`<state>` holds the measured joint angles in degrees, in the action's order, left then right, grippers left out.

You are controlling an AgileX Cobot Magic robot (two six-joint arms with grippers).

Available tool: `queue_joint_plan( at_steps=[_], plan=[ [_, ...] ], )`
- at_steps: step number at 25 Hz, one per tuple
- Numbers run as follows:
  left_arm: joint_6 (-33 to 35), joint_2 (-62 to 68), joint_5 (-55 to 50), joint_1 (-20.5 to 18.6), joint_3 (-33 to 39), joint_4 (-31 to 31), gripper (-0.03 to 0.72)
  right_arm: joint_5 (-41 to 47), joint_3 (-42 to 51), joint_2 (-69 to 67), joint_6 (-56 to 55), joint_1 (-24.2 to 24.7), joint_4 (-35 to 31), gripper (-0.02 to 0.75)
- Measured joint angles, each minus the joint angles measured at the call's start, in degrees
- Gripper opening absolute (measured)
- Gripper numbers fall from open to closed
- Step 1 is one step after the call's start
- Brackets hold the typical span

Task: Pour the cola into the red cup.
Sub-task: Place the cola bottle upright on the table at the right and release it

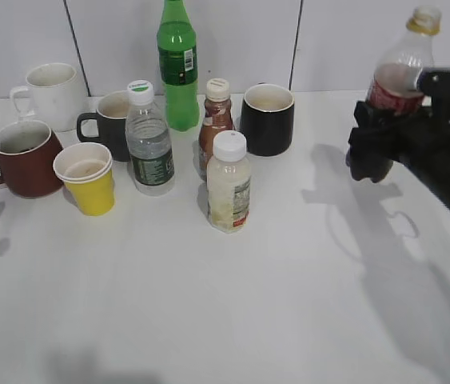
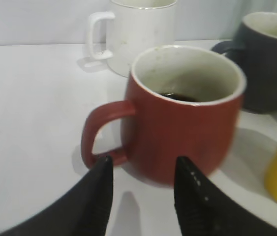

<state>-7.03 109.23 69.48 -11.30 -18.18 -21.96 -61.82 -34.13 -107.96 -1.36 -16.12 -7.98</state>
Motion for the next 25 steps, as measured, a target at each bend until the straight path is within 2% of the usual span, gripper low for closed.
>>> queue_joint_plan(
  at_steps=[4, 12, 16, 20, 23, 25],
  plan=[
    [0.00, -4.83, 0.00, 0.00, 2.56, -0.05, 0.321, -4.24, 0.00, -5.00, 0.12, 0.05, -0.30, 0.462],
    [-1.32, -10.19, 0.06, 0.00, 2.96, -0.17, 0.321, -1.98, 0.00, -6.62, -4.07, 0.05, 1.27, 0.466],
    [-3.74, -11.82, -0.06, 0.00, 3.02, -0.33, 0.321, -1.92, 0.00, -6.62, -4.19, 0.05, 1.69, 0.577],
    [-4.71, -17.52, -0.85, 0.00, 3.02, -0.33, 0.321, 2.07, -0.78, -2.64, -1.84, 0.05, 1.96, 0.618],
    [-9.38, -26.04, -11.67, 0.13, 1.35, -0.39, 0.321, 12.60, -3.31, 4.49, -0.98, 0.05, 2.34, 0.619],
    [-13.88, -33.42, -26.69, 1.08, -1.89, -0.59, 0.321, 21.26, -5.90, 10.77, -0.81, 0.05, 3.76, 0.619]
  ],
)
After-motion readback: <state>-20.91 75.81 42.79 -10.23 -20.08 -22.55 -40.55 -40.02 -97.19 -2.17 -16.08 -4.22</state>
